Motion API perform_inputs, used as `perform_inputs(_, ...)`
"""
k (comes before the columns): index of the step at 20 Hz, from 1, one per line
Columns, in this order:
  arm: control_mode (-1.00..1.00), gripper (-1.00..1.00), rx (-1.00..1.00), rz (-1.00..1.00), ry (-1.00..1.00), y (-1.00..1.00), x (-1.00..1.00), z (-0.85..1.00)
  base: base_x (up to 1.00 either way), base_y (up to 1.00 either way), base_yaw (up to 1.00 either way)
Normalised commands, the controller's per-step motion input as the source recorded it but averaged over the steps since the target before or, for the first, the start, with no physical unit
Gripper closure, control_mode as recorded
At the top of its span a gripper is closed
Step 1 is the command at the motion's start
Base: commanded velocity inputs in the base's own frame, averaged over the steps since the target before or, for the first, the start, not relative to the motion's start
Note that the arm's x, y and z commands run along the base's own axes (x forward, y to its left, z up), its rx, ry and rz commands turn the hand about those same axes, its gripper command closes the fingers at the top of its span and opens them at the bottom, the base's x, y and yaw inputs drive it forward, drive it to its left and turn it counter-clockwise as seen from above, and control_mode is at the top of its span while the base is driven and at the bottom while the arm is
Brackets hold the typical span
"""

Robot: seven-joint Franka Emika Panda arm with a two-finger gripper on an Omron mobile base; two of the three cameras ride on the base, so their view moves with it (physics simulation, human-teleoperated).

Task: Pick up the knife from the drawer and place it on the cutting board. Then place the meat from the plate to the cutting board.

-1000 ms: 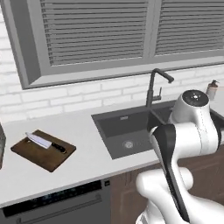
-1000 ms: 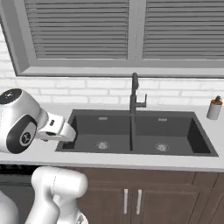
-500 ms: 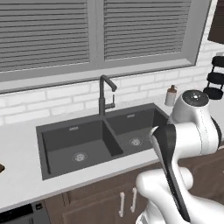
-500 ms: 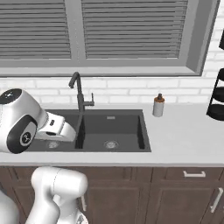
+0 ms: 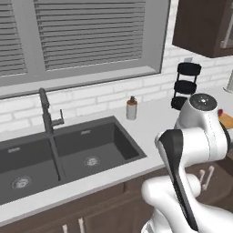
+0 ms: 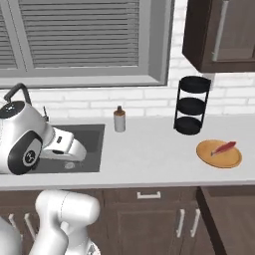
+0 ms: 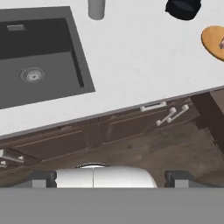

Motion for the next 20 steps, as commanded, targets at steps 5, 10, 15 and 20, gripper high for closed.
perform_inputs(5,1.0,-1.0,0.0,0.0,0.0,0.0,0.0,0.0,0.24,-1.0,-0.13)
perform_inputs(10,1.0,-1.0,0.0,0.0,0.0,0.0,0.0,0.0,0.18,-0.96,-0.11)
perform_inputs(15,1.0,-1.0,0.0,0.0,0.0,0.0,0.0,0.0,0.0,-0.05,0.0)
perform_inputs(20,1.0,-1.0,0.0,0.0,0.0,0.0,0.0,0.0,0.0,0.0,0.0)
